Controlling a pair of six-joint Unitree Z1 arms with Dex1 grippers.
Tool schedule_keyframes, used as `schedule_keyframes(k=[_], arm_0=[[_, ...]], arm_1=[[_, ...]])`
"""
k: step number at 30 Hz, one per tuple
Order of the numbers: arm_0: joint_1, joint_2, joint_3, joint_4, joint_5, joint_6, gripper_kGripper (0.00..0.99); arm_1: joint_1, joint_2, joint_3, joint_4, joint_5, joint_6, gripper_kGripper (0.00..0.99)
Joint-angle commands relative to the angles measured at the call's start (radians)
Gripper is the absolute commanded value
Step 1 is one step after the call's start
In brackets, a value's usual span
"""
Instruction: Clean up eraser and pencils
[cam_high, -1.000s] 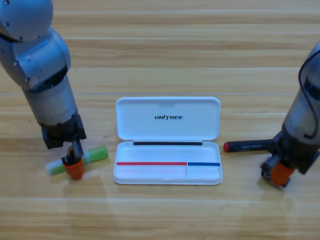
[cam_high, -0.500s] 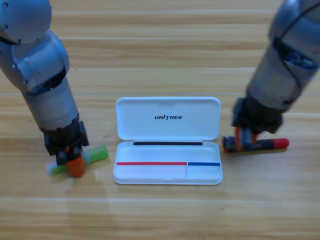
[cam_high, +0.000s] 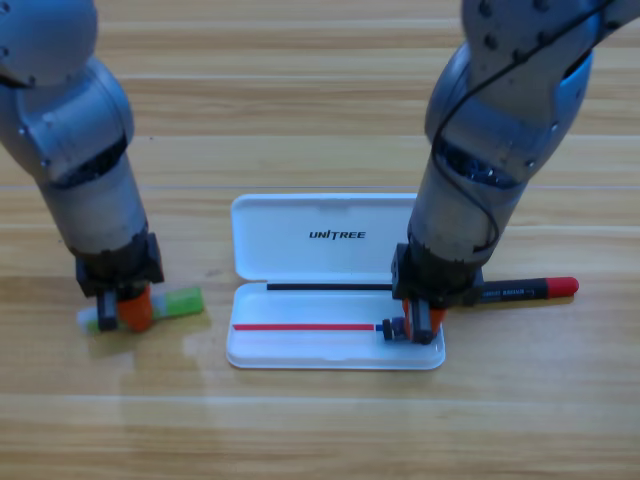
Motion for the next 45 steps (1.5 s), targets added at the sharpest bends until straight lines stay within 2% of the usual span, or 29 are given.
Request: schedule_keyframes(k=[1,5,8,9,10,16,20,25,31,42,45], arm_0=[[0.01,-0.078,-0.026,0.08,0.018,0.026,0.0],[0.01,-0.104,-0.072,0.138,0.019,0.032,0.0],[0.009,-0.119,-0.098,0.17,0.021,0.037,0.0],[0.009,-0.123,-0.104,0.178,0.022,0.037,0.0],[0.009,-0.123,-0.113,0.187,0.022,0.037,0.0],[-0.016,-0.138,-0.146,0.212,0.021,0.046,0.0],[-0.065,-0.138,-0.207,0.244,0.018,0.052,0.0],[-0.142,-0.101,-0.258,0.247,-0.002,0.061,0.0],[-0.226,0.006,-0.311,0.244,-0.014,0.041,0.0],[-0.303,0.134,-0.38,0.245,-0.044,0.015,0.0],[-0.307,0.154,-0.388,0.245,-0.048,0.014,0.0]], arm_1=[[0.028,0.072,0.004,-0.004,0.011,-0.006,0.0],[0.028,0.064,0.001,-0.004,0.006,-0.004,0.02],[0.028,0.021,0.014,-0.002,-0.015,-0.001,0.638],[0.026,-0.002,0.024,-0.001,-0.031,-0.001,0.798],[0.023,-0.031,0.033,0.002,-0.037,-0.003,0.865],[-0.014,-0.249,0.155,0.009,-0.038,-0.058,0.919],[-0.087,-0.31,0.234,0.01,-0.038,-0.167,0.93],[-0.192,-0.227,0.249,-0.014,-0.049,-0.256,0.928],[-0.264,-0.094,0.217,-0.1,-0.061,-0.327,0.928],[-0.29,0.058,0.117,-0.113,-0.06,-0.394,0.922],[-0.29,0.082,0.102,-0.113,-0.064,-0.405,0.839]])
